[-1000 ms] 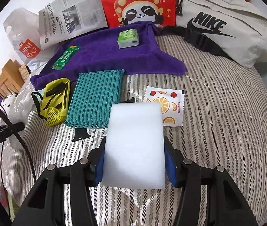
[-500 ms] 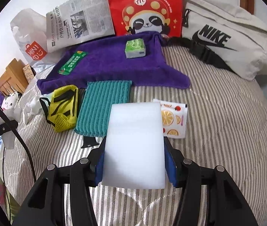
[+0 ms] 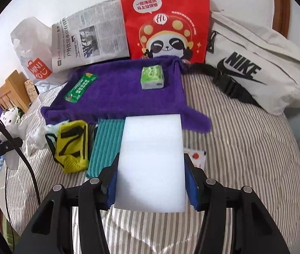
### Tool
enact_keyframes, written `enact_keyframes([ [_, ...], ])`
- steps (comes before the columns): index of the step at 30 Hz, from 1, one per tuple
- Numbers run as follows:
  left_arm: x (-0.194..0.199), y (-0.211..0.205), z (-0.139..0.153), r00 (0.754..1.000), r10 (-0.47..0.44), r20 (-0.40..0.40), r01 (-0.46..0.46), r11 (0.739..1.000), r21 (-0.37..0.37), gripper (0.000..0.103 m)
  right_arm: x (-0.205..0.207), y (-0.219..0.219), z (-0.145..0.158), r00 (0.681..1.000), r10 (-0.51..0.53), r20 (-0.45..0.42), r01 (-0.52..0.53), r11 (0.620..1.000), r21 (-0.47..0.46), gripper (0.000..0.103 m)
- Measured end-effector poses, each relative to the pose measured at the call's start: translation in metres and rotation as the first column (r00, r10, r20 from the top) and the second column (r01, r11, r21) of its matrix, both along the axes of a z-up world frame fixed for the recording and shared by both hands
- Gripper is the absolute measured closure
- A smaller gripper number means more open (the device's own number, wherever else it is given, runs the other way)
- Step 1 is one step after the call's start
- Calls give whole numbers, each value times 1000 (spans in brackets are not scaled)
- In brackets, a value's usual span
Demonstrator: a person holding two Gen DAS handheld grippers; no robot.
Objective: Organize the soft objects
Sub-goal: 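Carry both to the towel while the right gripper sets the sponge beside the tissue pack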
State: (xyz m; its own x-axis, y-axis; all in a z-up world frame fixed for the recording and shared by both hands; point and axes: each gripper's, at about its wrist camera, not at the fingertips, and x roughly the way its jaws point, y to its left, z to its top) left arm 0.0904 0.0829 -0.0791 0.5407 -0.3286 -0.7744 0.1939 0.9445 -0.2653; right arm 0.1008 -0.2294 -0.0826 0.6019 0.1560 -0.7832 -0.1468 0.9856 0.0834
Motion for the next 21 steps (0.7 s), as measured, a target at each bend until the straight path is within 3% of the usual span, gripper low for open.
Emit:
enact_keyframes([
  [21,58,19,10,998,59,23,-58,998,-14,90,71,3,25,1000,-16,21,16,1000,1,50],
])
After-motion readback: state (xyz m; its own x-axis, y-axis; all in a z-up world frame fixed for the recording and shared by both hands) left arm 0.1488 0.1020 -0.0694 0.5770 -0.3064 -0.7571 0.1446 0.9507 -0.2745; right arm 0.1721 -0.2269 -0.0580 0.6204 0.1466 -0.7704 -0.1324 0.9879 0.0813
